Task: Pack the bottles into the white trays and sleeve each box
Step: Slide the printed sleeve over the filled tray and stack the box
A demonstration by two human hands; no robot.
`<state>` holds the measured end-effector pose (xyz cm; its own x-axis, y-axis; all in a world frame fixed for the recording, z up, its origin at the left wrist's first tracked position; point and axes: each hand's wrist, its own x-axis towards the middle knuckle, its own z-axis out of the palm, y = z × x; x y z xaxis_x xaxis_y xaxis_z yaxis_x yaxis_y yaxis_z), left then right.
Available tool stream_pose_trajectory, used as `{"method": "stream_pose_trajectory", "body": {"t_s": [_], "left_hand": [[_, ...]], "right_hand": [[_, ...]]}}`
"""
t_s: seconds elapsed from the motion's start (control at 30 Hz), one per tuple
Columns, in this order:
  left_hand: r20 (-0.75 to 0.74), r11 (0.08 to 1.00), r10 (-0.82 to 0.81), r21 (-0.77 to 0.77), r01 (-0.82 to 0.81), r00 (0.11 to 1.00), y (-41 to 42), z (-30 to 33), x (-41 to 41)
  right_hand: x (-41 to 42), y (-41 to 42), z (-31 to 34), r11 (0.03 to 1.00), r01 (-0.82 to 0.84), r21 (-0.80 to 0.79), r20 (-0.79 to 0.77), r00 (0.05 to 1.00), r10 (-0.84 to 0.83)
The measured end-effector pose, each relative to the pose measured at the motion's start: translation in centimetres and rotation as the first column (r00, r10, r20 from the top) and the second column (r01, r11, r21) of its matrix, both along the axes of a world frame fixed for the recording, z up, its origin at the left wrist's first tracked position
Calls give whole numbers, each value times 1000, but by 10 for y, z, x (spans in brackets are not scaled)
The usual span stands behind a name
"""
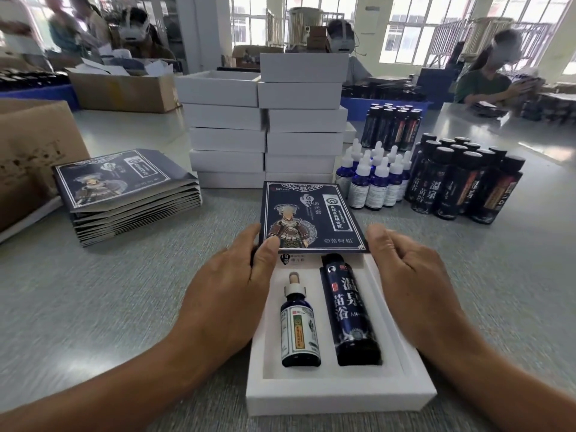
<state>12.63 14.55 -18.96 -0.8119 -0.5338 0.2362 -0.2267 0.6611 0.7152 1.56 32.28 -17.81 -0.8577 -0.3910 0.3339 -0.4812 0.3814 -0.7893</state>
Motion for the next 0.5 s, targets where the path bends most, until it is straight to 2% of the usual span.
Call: {"method": "stream_pose_trajectory", "body": {"t_s": [0.17,0.23,0.27,0.3,0.37,0.43,0.5], "left_hand": [[22,999,28,-37,-27,999,-2,1,-1],[21,999,12,-41,-11,1000,-5,2,-1],[29,999,-8,-40,9,1000,-6,2,0],[40,999,-36,-32,37,999,-9,2,0],[65,994,-104,24,103,992,-14,4,1],[104,978,-196,97,186,975,-22,6,4],[141,947,-304,147,284,942,-29,9,12]], "right_hand": [[-1,1,4,995,85,51,-116,990,-79],[-5,7,10,993,29,114,-97,995,-17],[-8,12,15,986,-67,151,-37,997,74],[-11,19,20,956,-213,200,62,977,204],[-15,35,29,806,-471,359,245,881,406],[-15,48,37,662,-570,486,324,821,470],[-14,52,42,620,-602,503,368,798,477]]}}
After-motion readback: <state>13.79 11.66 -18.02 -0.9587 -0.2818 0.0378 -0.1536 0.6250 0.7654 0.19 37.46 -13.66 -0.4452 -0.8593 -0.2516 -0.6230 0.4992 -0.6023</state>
